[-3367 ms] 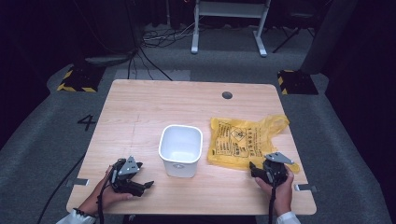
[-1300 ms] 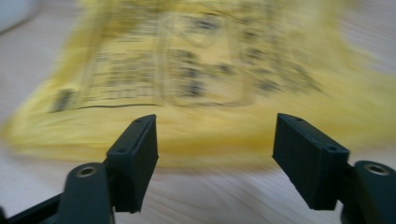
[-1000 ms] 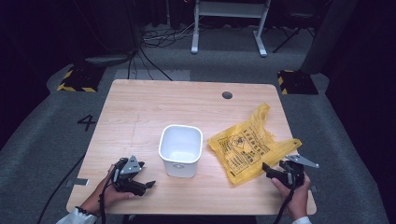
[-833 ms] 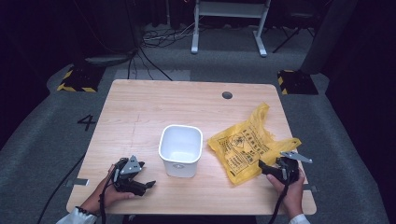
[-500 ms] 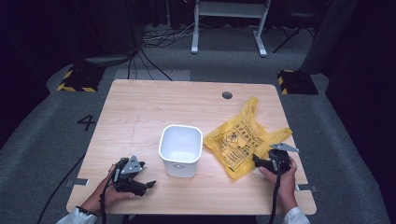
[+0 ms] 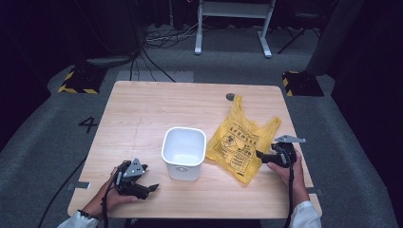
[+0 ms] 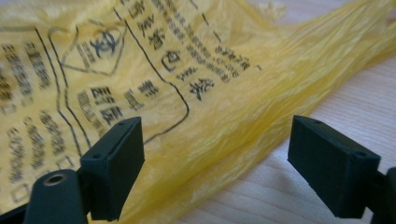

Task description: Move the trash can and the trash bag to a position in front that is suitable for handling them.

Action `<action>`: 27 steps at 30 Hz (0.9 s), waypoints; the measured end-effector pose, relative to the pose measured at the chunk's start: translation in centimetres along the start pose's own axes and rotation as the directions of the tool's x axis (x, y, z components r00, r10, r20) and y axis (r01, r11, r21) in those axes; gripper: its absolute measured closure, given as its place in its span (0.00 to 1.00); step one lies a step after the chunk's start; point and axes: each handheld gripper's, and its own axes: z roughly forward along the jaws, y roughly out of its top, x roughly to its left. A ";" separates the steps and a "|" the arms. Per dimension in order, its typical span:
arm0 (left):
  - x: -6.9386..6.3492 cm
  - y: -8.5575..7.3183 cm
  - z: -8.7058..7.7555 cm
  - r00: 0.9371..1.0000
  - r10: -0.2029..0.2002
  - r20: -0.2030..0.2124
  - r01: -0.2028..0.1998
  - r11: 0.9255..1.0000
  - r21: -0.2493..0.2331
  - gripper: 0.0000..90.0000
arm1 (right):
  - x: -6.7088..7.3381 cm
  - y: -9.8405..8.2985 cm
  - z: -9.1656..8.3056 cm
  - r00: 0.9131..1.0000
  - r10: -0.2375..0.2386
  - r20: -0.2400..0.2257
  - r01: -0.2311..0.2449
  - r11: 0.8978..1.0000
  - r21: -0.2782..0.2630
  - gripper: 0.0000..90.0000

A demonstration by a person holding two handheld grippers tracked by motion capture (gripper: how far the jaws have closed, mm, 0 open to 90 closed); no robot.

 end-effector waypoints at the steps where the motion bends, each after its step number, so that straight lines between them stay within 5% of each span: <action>1: 0.0 0.0 0.0 1.000 0.002 -0.001 -0.002 1.000 -0.001 0.17 | 0.1 0.0 -0.3 1.000 0.011 0.001 -0.011 1.000 -0.015 0.20; 4: -0.1 0.1 0.1 1.000 0.001 -0.001 -0.001 1.000 -0.002 0.17 | 0.9 0.0 -0.4 0.999 0.042 -0.018 -0.043 0.999 -0.018 0.18; 10: 0.0 0.1 0.1 1.000 0.002 -0.001 -0.002 1.000 -0.002 0.17 | 2.0 0.0 1.1 0.993 0.098 0.058 -0.100 0.995 0.027 0.17; 17: 0.0 0.1 0.1 1.000 0.002 -0.001 -0.002 1.000 -0.002 0.17 | 3.3 0.1 1.9 0.990 0.007 0.139 -0.014 0.999 0.048 0.18; 27: -0.1 0.2 0.2 1.000 -0.004 -0.005 0.004 1.000 -0.002 0.16 | 4.0 -0.2 1.7 0.994 -0.107 0.008 0.107 0.994 -0.008 0.74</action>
